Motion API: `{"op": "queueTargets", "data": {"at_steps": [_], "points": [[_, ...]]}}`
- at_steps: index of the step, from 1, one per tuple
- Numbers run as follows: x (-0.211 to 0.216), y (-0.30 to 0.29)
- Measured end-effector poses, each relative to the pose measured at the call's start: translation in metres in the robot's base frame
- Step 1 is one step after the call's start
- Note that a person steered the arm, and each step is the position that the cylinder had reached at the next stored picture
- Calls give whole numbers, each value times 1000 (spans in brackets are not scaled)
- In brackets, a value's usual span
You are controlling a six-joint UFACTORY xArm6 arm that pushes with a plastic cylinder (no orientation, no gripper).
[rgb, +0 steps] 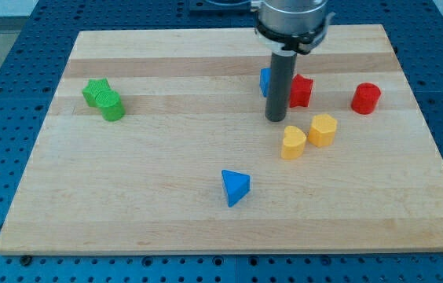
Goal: Slide red star to red circle
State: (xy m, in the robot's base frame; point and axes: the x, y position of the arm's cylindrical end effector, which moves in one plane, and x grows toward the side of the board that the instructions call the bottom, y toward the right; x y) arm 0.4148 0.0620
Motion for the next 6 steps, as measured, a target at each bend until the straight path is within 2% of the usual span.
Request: {"op": "queueTargets", "data": {"at_steps": [1,2,4,6], "points": [[-43,14],[-50,35],[-23,90],[-23,101]]}}
